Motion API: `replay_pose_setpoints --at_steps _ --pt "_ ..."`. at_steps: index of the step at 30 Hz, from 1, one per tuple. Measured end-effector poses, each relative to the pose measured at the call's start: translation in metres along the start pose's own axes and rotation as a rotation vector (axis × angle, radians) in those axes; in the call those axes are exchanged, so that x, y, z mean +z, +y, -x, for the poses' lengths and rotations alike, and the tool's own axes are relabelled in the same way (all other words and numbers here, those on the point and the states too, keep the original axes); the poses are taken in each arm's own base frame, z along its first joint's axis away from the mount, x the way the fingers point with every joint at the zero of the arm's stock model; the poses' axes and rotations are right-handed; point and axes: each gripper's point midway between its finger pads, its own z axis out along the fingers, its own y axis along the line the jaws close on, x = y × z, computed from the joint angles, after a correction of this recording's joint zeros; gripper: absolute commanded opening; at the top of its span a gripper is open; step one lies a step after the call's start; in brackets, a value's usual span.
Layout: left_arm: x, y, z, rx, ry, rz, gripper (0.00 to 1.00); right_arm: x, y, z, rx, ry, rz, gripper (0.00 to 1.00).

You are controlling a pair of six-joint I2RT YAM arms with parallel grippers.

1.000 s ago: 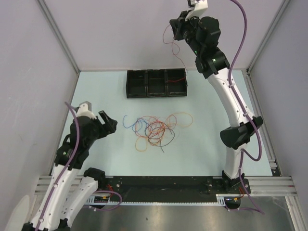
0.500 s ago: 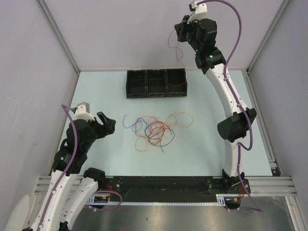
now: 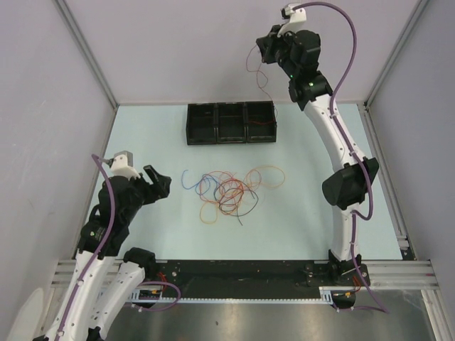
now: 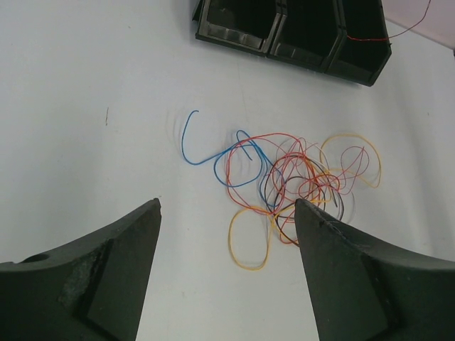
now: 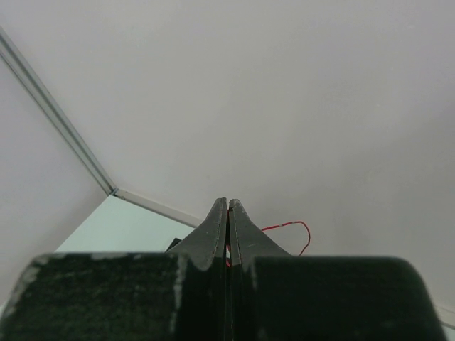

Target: Untangle the cables

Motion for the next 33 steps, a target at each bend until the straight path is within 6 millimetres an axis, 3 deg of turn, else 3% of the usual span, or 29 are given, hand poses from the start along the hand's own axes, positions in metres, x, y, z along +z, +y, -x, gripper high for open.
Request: replay_pose_setpoints --at_steps 8,15,19,33 --pt "0.001 0.001 -0.003 0.005 0.007 0.003 0.81 0.006 -0.004 -0.048 0.062 0.078 0.005 0.0" --pt "0.002 0.001 -0.001 0.004 0.0 0.0 0.81 0.001 -0.02 -0.131 0.114 0.226 -0.035 0.0" --pt "0.002 0.0 0.0 0.004 -0.004 -0.003 0.8 -0.005 -0.026 -0.163 0.133 0.287 -0.053 0.0" --pt "0.002 -0.001 0.001 0.003 -0.011 -0.007 0.8 -0.011 -0.04 -0.186 0.141 0.322 -0.091 0.0"
